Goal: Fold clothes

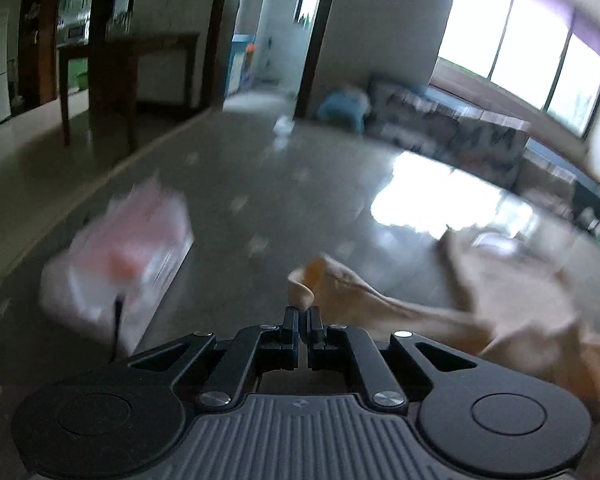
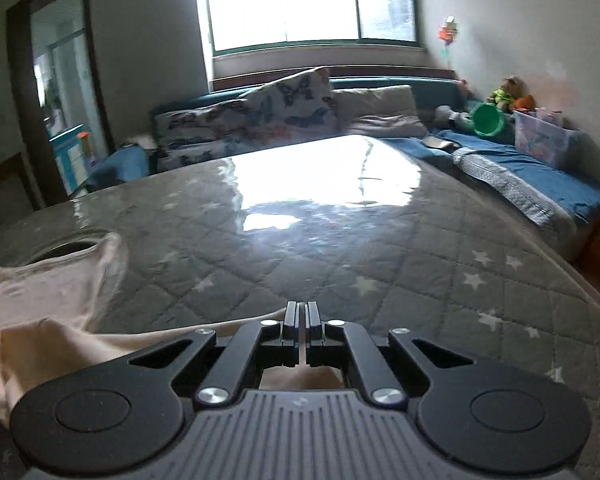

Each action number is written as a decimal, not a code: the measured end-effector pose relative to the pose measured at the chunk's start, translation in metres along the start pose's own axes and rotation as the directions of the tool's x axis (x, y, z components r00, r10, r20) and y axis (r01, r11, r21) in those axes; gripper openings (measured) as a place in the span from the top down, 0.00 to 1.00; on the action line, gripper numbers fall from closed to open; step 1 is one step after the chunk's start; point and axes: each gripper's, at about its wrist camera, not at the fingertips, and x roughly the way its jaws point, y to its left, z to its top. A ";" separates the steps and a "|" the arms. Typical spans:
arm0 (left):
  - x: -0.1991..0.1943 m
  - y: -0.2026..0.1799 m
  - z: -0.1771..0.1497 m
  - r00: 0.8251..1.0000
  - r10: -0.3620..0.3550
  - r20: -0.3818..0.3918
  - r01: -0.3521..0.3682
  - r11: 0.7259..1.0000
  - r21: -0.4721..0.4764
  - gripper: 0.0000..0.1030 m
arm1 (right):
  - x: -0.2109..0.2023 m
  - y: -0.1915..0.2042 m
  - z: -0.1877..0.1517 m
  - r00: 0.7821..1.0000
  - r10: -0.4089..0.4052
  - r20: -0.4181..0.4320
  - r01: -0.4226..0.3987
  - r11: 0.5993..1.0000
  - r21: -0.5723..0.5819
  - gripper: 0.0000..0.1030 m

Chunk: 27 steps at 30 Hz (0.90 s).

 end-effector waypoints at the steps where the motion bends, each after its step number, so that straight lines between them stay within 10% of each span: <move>1: 0.003 0.003 -0.004 1.000 0.011 -0.017 -0.011 1.000 0.002 0.93 | -0.008 0.005 0.001 1.000 0.023 0.004 -0.023 0.999 -0.026 0.95; 7: -0.003 0.012 -0.011 0.997 0.080 -0.006 -0.080 0.995 0.067 0.83 | -0.032 0.063 -0.003 0.971 0.234 -0.043 -0.238 0.955 -0.179 0.77; 11: -0.014 0.000 -0.014 0.993 0.105 0.054 -0.112 0.983 0.145 0.78 | -0.043 0.119 -0.021 0.912 0.391 -0.126 -0.411 0.860 -0.302 0.65; 16: -0.036 -0.034 -0.020 0.995 -0.007 0.104 -0.023 0.958 0.287 0.66 | -0.048 0.171 -0.038 0.862 0.469 -0.194 -0.504 0.742 -0.442 0.50; 21: -0.051 -0.093 -0.030 0.966 -0.230 0.116 0.153 0.875 0.460 0.52 | -0.036 0.192 -0.047 0.861 0.456 -0.224 -0.504 0.711 -0.491 0.48; 27: -0.033 -0.166 -0.038 0.912 -0.406 0.052 0.274 0.699 0.661 0.42 | -0.029 0.198 -0.052 0.862 0.455 -0.223 -0.502 0.705 -0.501 0.52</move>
